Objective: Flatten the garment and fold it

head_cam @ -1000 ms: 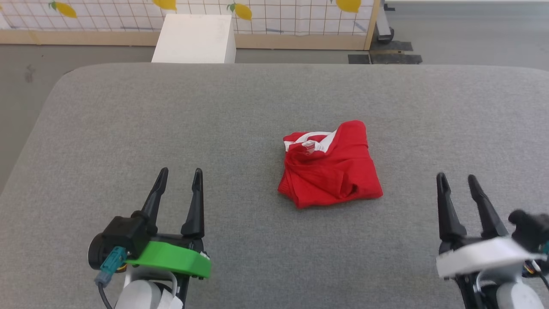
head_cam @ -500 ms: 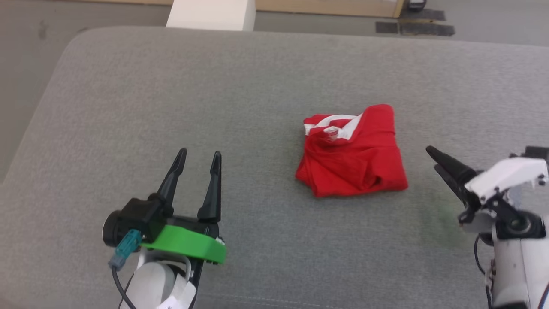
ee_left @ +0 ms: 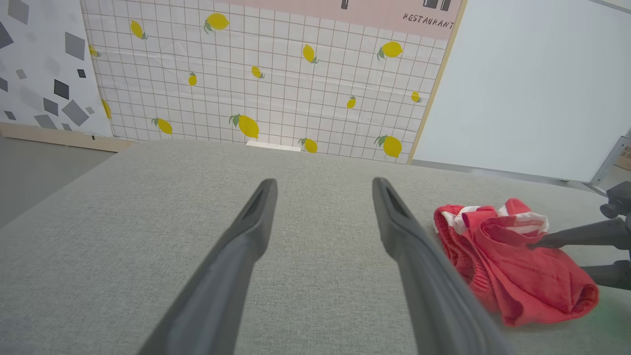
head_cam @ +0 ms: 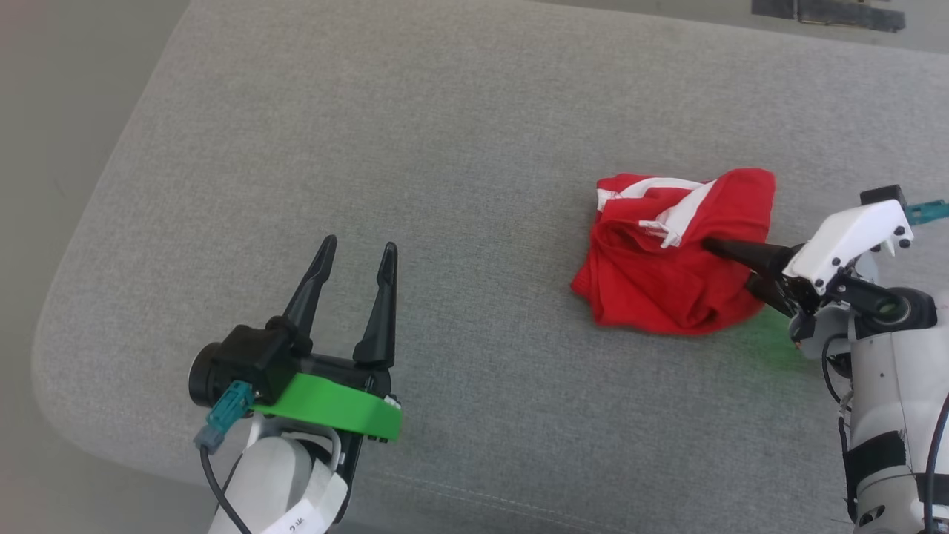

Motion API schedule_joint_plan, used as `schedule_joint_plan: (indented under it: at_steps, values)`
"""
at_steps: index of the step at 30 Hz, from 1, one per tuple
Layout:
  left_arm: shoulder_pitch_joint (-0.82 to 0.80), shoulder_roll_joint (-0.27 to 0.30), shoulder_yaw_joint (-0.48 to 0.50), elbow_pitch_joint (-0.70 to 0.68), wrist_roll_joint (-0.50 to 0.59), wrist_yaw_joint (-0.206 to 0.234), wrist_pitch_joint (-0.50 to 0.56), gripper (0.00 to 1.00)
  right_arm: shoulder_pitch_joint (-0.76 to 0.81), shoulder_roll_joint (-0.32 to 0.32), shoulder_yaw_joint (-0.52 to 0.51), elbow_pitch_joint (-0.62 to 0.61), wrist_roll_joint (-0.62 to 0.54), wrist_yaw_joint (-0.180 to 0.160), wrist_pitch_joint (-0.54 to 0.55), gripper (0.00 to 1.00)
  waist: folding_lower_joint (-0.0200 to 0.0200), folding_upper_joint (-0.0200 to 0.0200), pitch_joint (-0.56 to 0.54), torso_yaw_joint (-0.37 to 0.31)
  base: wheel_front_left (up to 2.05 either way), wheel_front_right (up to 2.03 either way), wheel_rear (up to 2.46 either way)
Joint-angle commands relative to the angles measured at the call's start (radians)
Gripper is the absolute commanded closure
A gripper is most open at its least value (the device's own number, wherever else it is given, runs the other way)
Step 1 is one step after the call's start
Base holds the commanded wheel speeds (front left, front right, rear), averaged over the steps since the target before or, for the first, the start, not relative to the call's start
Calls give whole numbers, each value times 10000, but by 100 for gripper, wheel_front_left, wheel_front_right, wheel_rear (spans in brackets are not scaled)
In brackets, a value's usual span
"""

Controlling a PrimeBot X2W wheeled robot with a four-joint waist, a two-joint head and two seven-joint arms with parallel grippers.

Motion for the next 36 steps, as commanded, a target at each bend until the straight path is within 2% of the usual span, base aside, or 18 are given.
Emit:
schedule_joint_plan:
  at_steps: [1,8,12,14,16,21,27,32,36]
  values:
    - [-105,-18,-1,-47,-124,59,-36,0,-70,79,57,67,-28,-13,229,100,-1,0,98,111,0,0,0]
    - [1,-18,77,-72,-59,93,-36,0,-74,92,1089,-605,448,-13,953,100,-1,0,-44,-453,0,0,0]
    - [14,-18,131,-91,69,64,-36,0,-84,93,1922,-1360,635,-13,1075,100,-1,0,-74,-1181,0,0,0]
    - [-6,-18,173,-125,162,44,-36,0,-90,93,2398,-1870,372,-13,1053,100,-1,0,-18,-1632,0,0,0]
    - [-58,-18,189,-172,273,19,-36,0,-56,10,2988,-2488,-275,-13,986,100,-1,0,74,-2091,0,0,0]
    - [-299,6,187,-300,583,-48,-36,0,45,-741,4567,-3756,-1960,-13,888,100,-1,0,491,-3394,0,0,0]
    - [-845,289,-196,-475,819,-92,-36,0,-56,-1872,5626,-4125,-3705,-13,274,100,-1,0,1283,-4712,0,0,0]
    - [-1509,691,-701,-645,948,-103,-36,0,-408,-2590,5599,-3713,-5102,-13,-842,100,-1,0,2155,-5338,0,0,0]
    - [-1907,1113,-857,-786,969,-105,-36,0,-758,-2654,5083,-3257,-5972,-13,-1802,100,-1,0,2784,-5616,0,0,0]
